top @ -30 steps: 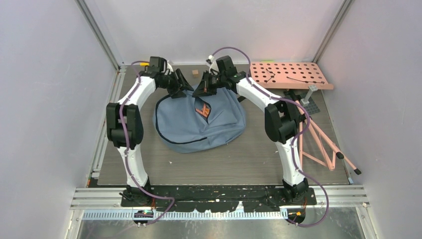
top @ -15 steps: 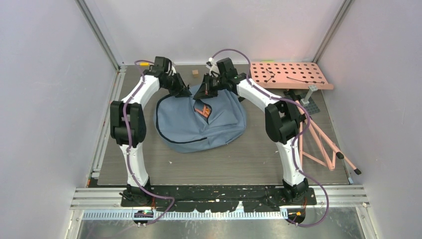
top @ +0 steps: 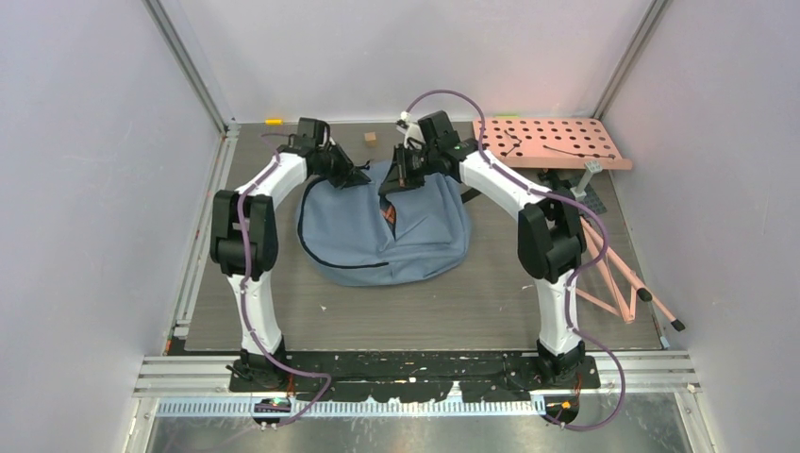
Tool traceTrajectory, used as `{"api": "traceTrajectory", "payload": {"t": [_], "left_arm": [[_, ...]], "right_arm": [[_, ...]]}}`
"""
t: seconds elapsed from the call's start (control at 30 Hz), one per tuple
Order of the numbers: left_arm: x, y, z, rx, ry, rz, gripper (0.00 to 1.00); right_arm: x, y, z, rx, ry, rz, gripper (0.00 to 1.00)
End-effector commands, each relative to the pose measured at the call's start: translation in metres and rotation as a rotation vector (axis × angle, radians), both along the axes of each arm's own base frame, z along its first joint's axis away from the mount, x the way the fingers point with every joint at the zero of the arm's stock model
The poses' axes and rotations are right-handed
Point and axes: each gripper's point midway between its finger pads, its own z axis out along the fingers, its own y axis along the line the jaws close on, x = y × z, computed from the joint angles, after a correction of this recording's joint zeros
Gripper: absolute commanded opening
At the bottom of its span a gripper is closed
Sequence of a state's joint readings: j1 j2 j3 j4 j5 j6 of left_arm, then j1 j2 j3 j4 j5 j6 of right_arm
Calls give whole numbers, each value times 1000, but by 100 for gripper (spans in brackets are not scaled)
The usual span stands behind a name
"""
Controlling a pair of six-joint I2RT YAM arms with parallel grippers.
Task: Pack the student bag
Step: Zip the student bag at the center of the board.
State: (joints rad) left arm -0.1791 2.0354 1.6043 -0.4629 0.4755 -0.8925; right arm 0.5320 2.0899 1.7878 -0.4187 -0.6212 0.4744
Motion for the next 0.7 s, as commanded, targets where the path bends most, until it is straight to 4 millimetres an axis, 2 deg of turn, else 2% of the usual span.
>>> {"api": "traceTrajectory", "payload": {"t": [0.0, 0.37, 0.67], "left_arm": [[37, 21, 37, -45, -152, 175, 0], [63, 33, 47, -69, -204, 262, 0], [87, 46, 50, -36, -272, 286, 0]], "right_arm": [[-40, -11, 37, 6, -17, 86, 4], [-77, -27, 36, -59, 10, 148, 3], [-105, -45, 24, -159, 43, 208, 3]]}}
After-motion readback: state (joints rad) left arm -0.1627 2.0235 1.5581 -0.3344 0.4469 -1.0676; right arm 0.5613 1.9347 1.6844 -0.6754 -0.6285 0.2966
